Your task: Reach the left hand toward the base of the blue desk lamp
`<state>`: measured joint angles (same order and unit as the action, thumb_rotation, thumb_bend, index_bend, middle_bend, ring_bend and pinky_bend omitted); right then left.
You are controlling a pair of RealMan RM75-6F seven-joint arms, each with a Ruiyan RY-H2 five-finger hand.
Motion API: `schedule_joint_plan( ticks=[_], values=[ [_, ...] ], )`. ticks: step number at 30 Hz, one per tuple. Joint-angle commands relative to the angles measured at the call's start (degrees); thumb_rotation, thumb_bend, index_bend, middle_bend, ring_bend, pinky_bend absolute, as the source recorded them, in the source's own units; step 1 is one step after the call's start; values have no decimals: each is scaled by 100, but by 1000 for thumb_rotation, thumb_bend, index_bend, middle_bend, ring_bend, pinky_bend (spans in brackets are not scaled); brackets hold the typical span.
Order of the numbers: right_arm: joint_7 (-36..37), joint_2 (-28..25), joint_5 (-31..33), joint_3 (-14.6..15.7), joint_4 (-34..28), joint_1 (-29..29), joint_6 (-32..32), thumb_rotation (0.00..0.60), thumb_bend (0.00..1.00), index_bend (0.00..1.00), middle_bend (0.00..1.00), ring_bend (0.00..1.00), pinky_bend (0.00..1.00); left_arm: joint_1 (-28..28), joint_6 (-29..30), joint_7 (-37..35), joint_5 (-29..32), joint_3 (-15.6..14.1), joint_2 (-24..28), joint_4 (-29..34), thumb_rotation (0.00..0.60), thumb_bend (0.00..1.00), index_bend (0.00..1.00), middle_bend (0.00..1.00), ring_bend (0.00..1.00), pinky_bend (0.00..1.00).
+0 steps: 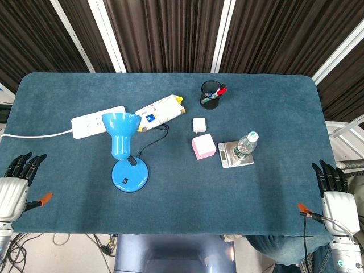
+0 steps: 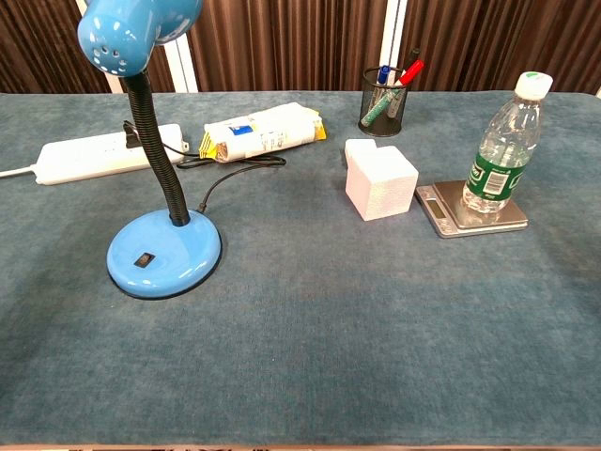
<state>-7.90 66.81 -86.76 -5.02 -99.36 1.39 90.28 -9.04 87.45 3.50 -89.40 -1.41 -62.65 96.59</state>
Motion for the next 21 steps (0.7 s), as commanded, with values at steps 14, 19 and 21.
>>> schedule_joint_plan(
  ticks=[14,19,21],
  values=[
    [64,-31,21,-22,-30,-23,41,600,109,0,18,38,0,-3,-177,120,-65,-16,26,71,600,144,87,142,48,94],
    [48,-34,27,-11,-31,-14,6,600,109,0,18,38,0,-3,-221,183,-31,12,25,84,600,145,82,142,48,109],
    [45,-30,40,-13,-29,-11,-6,600,109,0,18,38,0,-9,-247,179,-36,10,25,87,600,145,80,143,48,109]
  ],
)
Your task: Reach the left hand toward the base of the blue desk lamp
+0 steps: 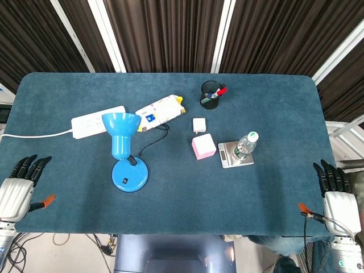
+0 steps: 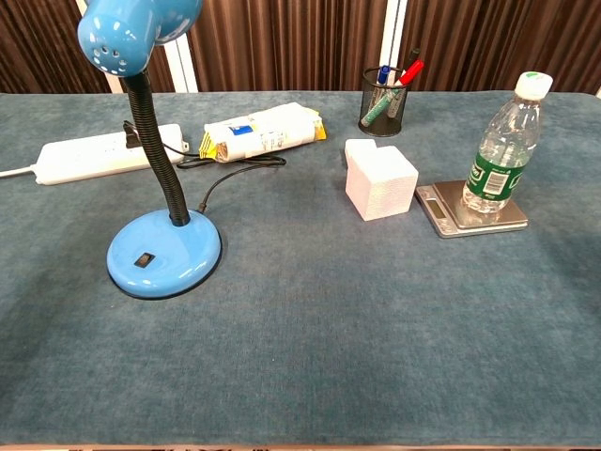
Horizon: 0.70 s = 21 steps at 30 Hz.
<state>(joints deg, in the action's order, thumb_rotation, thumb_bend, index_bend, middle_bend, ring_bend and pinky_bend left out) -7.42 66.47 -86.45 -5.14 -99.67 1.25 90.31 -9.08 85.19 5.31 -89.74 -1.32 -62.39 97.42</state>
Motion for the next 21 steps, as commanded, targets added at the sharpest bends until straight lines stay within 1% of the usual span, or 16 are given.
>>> schedule_joint_plan(
  ticks=[1,4,6,7,10,11,12,13,15,18,19,21],
  values=[
    [-2,5,16,-2,2,4,-14,600,109,0,18,38,0,-11,-39,-10,-8,-2,-1,7,600,145,79,142,48,109],
    [-10,9,22,-7,1,5,-13,600,109,0,18,38,0,-23,-84,-12,-18,-1,-3,1,600,145,77,144,53,111],
    [-14,10,23,-6,-2,4,-13,600,109,0,18,38,0,-24,-100,-2,-14,1,-6,1,600,147,77,158,79,141],
    [-19,11,23,-4,-2,5,-17,600,109,0,18,38,0,-26,-105,11,-15,5,-11,-1,600,154,75,184,121,194],
    [-36,19,26,-1,-6,10,-29,600,109,0,18,38,0,-36,-27,49,-115,43,-73,-50,600,266,58,307,289,419],
    [-40,23,27,1,-8,11,-34,600,109,0,18,38,0,-36,12,48,-158,56,-118,-73,600,297,54,338,323,469],
    [-46,27,30,3,-10,14,-43,600,109,0,18,38,0,-38,35,44,-197,61,-167,-93,600,341,49,391,378,551],
    [-52,31,36,5,-11,16,-51,600,109,0,18,38,0,-53,4,33,-251,34,-213,-104,600,357,48,432,417,606],
    [-64,38,45,4,-11,20,-62,600,109,0,19,38,0,-100,-149,8,-344,-60,-249,-110,600,388,46,488,478,666],
    [-79,40,58,-2,-12,18,-59,600,109,0,19,38,0,-212,-392,31,-451,-136,-307,-153,600,482,48,613,622,779],
    [-69,38,68,-5,-23,15,-57,600,110,0,18,38,0,-269,-512,101,-446,-135,-380,-206,600,529,49,664,686,838],
    [-65,36,73,-4,-33,13,-58,600,109,0,18,38,0,-345,-706,170,-411,-151,-457,-256,600,573,50,705,742,897]
  ],
)
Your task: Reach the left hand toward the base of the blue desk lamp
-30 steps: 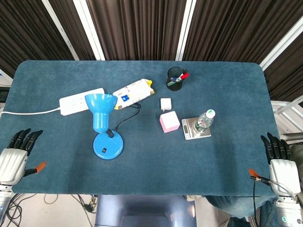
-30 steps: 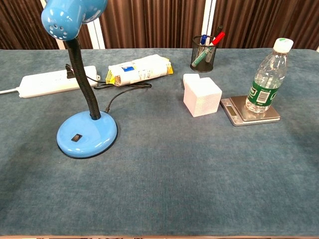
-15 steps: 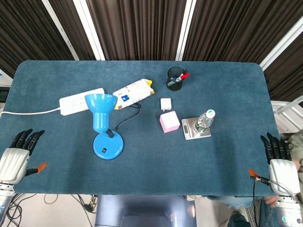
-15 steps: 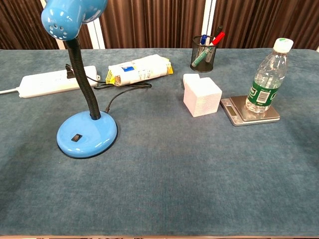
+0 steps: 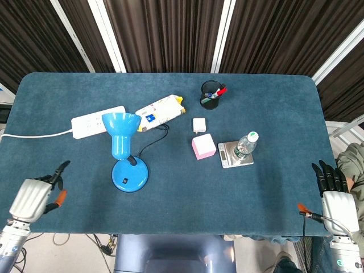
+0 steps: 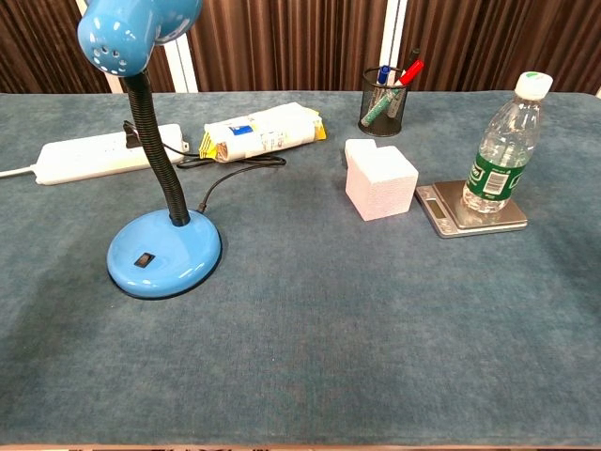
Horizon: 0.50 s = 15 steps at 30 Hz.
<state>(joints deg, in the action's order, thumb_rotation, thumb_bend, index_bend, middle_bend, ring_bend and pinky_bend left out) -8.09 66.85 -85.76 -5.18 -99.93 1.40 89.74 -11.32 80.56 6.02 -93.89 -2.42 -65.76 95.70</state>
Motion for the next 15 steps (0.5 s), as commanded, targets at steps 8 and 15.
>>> schedule_joint_plan(
  ticks=[8,15],
  values=[
    [-21,-23,24,2,-34,-5,-13,600,110,0,18,38,0,-677,-1523,495,279,-98,-406,-136,600,608,49,751,786,939],
    [-6,-32,64,-29,-36,-11,7,600,109,0,18,38,0,-1004,-2247,778,716,8,-813,-300,600,608,25,753,789,939]
  ],
)
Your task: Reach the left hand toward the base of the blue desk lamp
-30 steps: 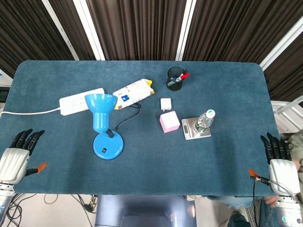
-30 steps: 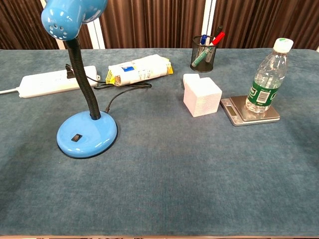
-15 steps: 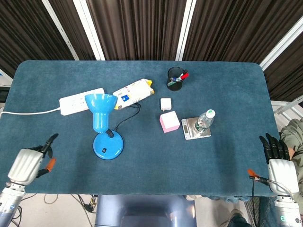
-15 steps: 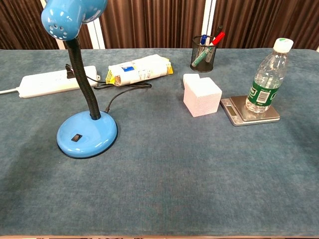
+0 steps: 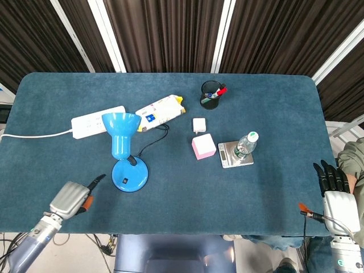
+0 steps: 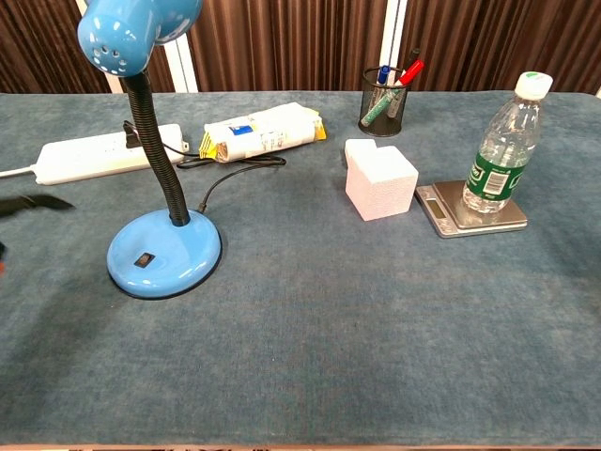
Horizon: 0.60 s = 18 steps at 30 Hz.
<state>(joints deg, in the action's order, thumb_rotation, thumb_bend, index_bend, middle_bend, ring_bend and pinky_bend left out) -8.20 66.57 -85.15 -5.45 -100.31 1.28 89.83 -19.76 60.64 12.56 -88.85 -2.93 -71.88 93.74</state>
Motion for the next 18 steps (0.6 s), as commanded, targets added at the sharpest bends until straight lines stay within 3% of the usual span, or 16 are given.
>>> schedule_joint_plan(
  ticks=[1,18],
  values=[
    [13,-9,6,-3,0,-1,-2,600,109,0,19,38,0,-202,-344,157,268,71,-262,-142,600,608,24,753,789,939],
    [63,-43,35,-11,-11,-25,20,600,109,0,19,37,0,-447,-691,355,548,70,-729,-439,600,608,23,755,789,939]
  ],
)
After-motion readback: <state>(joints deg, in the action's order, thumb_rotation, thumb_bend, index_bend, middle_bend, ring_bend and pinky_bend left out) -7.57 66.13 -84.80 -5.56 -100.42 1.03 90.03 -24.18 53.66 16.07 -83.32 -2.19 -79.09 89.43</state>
